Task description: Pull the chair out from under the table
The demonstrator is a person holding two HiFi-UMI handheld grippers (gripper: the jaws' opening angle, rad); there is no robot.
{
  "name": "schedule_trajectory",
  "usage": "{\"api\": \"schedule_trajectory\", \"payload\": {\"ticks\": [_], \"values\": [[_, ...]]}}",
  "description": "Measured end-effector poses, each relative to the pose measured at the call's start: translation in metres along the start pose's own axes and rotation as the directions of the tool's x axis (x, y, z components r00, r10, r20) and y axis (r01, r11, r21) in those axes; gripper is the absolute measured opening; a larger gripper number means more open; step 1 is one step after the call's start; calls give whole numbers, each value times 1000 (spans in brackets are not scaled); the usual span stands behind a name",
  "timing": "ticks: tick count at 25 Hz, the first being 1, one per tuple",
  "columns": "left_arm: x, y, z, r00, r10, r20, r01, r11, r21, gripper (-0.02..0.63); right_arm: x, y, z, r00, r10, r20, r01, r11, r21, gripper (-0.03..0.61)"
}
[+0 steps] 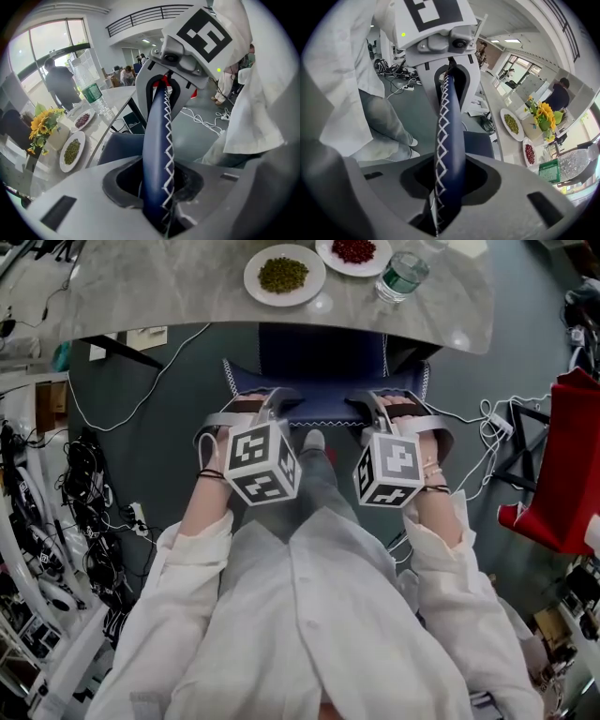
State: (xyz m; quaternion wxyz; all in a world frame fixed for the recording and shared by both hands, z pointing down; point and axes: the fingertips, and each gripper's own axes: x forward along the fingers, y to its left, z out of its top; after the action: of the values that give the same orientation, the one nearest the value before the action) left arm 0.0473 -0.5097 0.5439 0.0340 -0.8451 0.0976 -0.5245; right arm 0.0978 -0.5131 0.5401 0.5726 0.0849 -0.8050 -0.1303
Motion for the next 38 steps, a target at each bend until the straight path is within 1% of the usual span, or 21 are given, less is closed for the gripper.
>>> {"api": "schedule_trajectory", "payload": {"ticks": [3,8,17,25,30,38], "values": [[-7,-19,-4,1000,-10,-3,10,1000,6,117,-5,19,7,1000,4,0,-4,1000,8,109],[-20,-55,-16,1000,-6,1,6,1000,30,117,-13,57,22,1000,-7,-7,7,999,34,109],[-48,-152,-38,999,-29,15,28,996,81,117,-35,157,52,1000,-13,-17,15,995,95,109],[-75,-238,-65,998,-69,12,67,991,112,117,-51,244,85,999,-3,-32,7,991,136,109],[-84,-284,-70,996,-94,1,93,988,121,117,-63,289,92,999,-1,-36,7,988,155,109],[-94,-351,-67,998,-70,-7,70,992,108,117,-84,355,92,1000,-9,-29,13,991,137,109]]}}
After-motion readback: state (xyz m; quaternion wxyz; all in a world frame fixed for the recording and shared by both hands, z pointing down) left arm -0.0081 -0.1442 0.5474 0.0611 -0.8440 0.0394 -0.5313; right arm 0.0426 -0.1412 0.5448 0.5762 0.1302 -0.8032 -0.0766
